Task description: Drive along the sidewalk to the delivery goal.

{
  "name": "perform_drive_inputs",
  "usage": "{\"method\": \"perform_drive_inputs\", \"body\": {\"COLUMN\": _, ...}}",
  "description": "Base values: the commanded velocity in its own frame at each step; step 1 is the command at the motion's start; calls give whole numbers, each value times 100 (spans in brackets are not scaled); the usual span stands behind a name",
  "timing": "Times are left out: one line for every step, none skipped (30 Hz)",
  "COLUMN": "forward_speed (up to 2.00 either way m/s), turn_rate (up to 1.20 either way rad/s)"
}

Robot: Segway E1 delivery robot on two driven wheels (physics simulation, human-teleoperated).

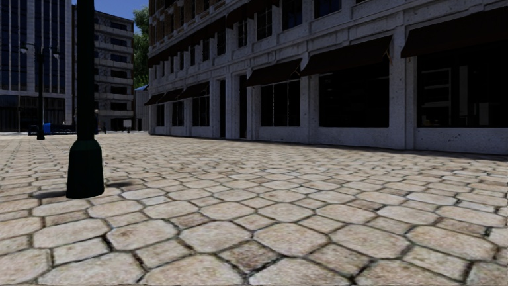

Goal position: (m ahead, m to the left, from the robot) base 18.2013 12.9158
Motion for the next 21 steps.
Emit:
{"method": "perform_drive_inputs", "body": {"forward_speed": 173, "turn_rate": 0}}
{"method": "perform_drive_inputs", "body": {"forward_speed": 173, "turn_rate": 0}}
{"method": "perform_drive_inputs", "body": {"forward_speed": 173, "turn_rate": 0}}
{"method": "perform_drive_inputs", "body": {"forward_speed": 173, "turn_rate": 0}}
{"method": "perform_drive_inputs", "body": {"forward_speed": 173, "turn_rate": 0}}
{"method": "perform_drive_inputs", "body": {"forward_speed": 173, "turn_rate": 0}}
{"method": "perform_drive_inputs", "body": {"forward_speed": 173, "turn_rate": 0}}
{"method": "perform_drive_inputs", "body": {"forward_speed": 173, "turn_rate": 0}}
{"method": "perform_drive_inputs", "body": {"forward_speed": 173, "turn_rate": 0}}
{"method": "perform_drive_inputs", "body": {"forward_speed": 173, "turn_rate": 0}}
{"method": "perform_drive_inputs", "body": {"forward_speed": 173, "turn_rate": 0}}
{"method": "perform_drive_inputs", "body": {"forward_speed": 173, "turn_rate": 0}}
{"method": "perform_drive_inputs", "body": {"forward_speed": 173, "turn_rate": 0}}
{"method": "perform_drive_inputs", "body": {"forward_speed": 173, "turn_rate": 0}}
{"method": "perform_drive_inputs", "body": {"forward_speed": 173, "turn_rate": 0}}
{"method": "perform_drive_inputs", "body": {"forward_speed": 173, "turn_rate": 0}}
{"method": "perform_drive_inputs", "body": {"forward_speed": 173, "turn_rate": 0}}
{"method": "perform_drive_inputs", "body": {"forward_speed": 173, "turn_rate": 0}}
{"method": "perform_drive_inputs", "body": {"forward_speed": 173, "turn_rate": 0}}
{"method": "perform_drive_inputs", "body": {"forward_speed": 173, "turn_rate": 0}}
{"method": "perform_drive_inputs", "body": {"forward_speed": 173, "turn_rate": 0}}
